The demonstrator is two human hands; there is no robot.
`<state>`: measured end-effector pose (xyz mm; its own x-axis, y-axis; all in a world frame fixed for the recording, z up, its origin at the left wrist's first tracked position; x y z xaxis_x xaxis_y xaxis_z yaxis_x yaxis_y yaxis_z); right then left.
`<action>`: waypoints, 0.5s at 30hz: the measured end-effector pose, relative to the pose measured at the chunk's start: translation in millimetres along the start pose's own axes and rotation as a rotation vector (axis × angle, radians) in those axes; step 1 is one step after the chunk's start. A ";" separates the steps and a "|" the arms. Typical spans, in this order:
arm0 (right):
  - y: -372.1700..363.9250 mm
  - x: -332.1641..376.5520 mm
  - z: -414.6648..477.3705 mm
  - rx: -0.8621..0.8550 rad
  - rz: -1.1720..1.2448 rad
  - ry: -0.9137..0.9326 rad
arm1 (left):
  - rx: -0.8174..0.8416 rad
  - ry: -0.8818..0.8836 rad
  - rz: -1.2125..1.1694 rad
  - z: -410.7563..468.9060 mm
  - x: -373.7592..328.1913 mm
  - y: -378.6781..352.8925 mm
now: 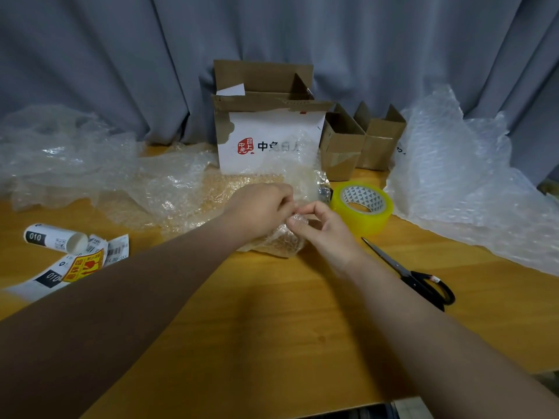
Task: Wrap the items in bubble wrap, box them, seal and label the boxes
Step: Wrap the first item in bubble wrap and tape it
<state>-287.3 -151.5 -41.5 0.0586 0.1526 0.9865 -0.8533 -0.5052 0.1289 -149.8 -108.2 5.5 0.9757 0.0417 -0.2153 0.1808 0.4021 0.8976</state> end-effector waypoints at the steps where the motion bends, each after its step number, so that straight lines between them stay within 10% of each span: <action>1: -2.0 -0.1 1.0 0.005 -0.003 -0.015 | 0.013 0.019 -0.039 -0.1 0.2 0.5; 15: -13.8 9.2 9.0 0.195 -0.152 -0.068 | 0.005 -0.015 -0.370 7.4 -0.8 17.1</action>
<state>-270.3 -150.7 -33.3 0.2193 0.1849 0.9580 -0.7166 -0.6359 0.2868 -146.6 -108.2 23.9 0.8459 -0.1192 -0.5199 0.5224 0.3826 0.7621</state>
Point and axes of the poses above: each hand's wrist, its own z-axis towards the middle knuckle, its own y-axis out of the back of the hand, x = y × z, the point moved 3 cm from there along z, towards the middle knuckle, and after that the axes turned 8 degrees about -x, right-handed, at the moved point
